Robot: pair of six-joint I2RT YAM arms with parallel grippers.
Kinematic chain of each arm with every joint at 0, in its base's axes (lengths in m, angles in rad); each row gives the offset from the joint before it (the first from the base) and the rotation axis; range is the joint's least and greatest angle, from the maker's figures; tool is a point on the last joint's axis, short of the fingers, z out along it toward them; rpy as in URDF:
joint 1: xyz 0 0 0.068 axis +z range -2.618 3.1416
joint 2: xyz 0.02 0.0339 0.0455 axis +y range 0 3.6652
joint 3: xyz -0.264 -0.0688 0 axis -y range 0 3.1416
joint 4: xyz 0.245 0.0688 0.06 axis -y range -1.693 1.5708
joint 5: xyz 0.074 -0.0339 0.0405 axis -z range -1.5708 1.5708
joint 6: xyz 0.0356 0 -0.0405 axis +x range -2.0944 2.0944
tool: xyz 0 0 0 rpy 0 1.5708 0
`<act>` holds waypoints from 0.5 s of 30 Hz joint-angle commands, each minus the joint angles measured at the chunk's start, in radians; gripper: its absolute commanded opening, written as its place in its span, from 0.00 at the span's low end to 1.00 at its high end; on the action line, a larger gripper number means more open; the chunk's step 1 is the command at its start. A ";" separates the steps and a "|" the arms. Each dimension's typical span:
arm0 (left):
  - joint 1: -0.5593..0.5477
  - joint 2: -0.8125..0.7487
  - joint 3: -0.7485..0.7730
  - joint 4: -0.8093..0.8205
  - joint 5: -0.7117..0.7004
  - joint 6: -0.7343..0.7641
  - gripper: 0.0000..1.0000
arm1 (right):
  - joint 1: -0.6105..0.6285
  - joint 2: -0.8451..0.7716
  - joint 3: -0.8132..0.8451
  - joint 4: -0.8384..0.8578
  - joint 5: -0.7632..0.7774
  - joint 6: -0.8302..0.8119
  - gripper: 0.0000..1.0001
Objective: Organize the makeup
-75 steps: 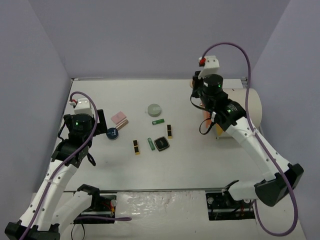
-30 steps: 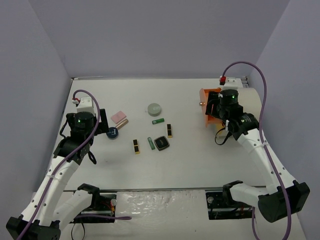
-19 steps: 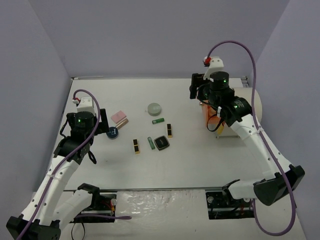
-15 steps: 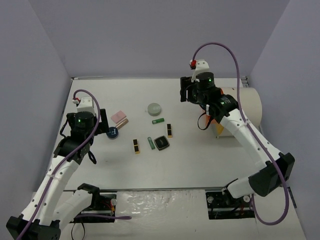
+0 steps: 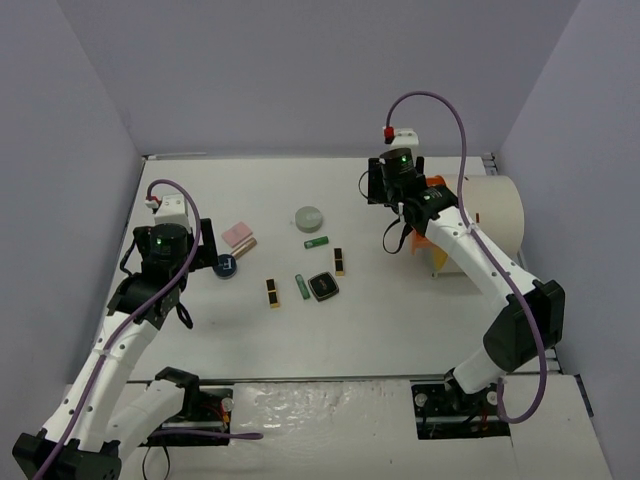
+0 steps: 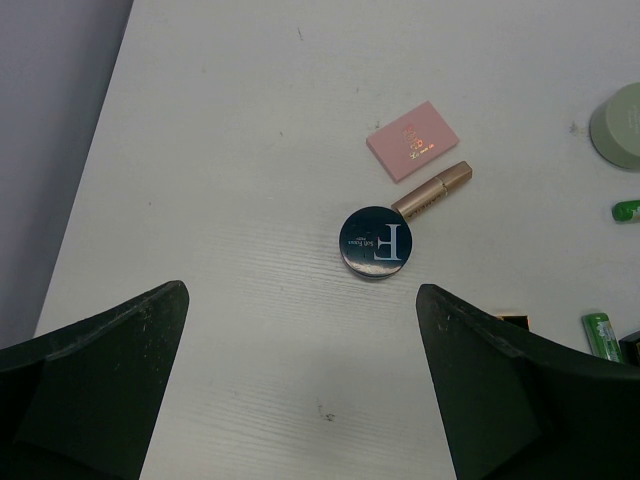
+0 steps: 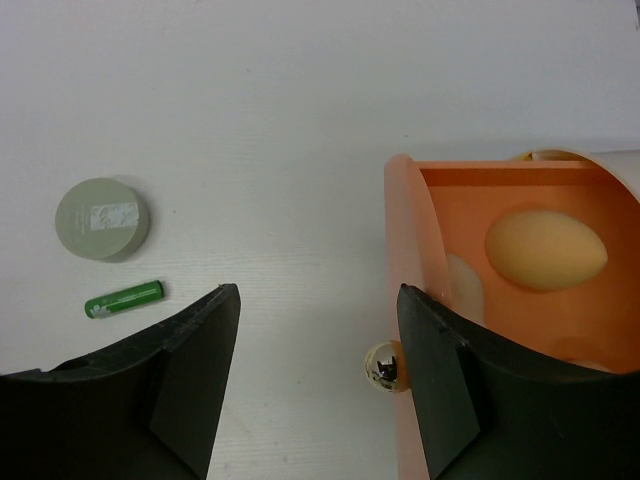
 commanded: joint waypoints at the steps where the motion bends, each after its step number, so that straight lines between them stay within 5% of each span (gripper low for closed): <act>1: 0.007 0.002 0.038 0.036 -0.004 -0.011 0.97 | -0.047 -0.019 -0.021 0.035 0.063 0.023 0.61; 15: 0.007 0.007 0.039 0.036 -0.004 -0.012 0.97 | -0.112 -0.058 -0.044 0.016 0.076 -0.004 0.61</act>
